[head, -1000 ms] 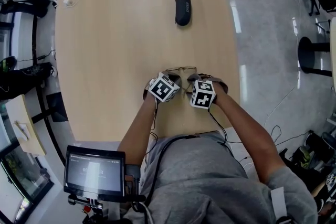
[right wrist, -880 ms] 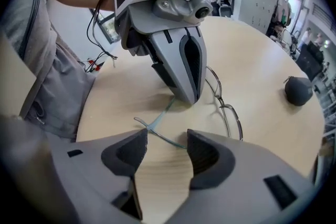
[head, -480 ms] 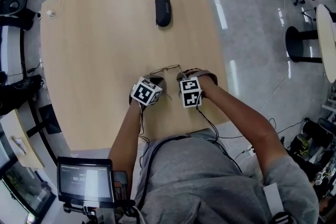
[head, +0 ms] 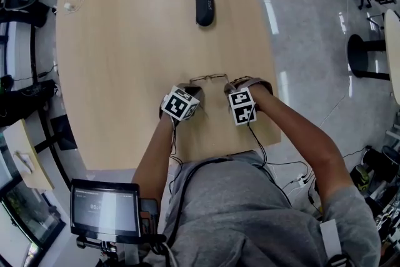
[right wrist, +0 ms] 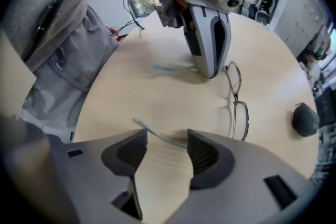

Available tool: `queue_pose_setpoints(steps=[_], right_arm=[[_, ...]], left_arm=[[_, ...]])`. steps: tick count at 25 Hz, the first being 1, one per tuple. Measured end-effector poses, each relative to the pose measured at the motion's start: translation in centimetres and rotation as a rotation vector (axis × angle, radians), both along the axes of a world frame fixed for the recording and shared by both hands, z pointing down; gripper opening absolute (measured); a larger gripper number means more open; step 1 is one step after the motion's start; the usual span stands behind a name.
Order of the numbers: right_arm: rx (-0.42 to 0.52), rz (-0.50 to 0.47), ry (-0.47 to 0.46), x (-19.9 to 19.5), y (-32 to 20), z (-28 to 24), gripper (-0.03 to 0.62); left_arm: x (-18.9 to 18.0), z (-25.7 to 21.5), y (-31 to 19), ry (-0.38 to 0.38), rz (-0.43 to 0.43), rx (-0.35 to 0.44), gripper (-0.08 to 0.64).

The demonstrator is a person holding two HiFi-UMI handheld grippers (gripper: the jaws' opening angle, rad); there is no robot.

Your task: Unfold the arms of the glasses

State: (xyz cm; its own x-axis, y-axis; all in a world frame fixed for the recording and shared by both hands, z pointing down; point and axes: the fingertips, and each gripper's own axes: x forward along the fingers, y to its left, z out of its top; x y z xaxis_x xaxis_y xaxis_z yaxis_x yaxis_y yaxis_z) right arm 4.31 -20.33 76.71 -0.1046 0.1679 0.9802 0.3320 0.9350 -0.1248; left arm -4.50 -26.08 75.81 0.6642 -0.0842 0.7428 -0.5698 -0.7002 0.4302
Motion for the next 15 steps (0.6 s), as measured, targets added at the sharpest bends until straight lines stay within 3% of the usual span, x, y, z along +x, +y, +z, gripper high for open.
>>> queue_pose_setpoints(steps=[8, 15], right_arm=[[0.081, -0.212, 0.084, 2.4, -1.3, 0.1, 0.238], [0.139, -0.222, 0.130, 2.5, -1.5, 0.7, 0.236]], left_arm=[[0.3, 0.0, -0.1, 0.003, 0.003, 0.016, 0.005], [-0.4, 0.0, 0.3, 0.029, -0.017, 0.058, 0.006]])
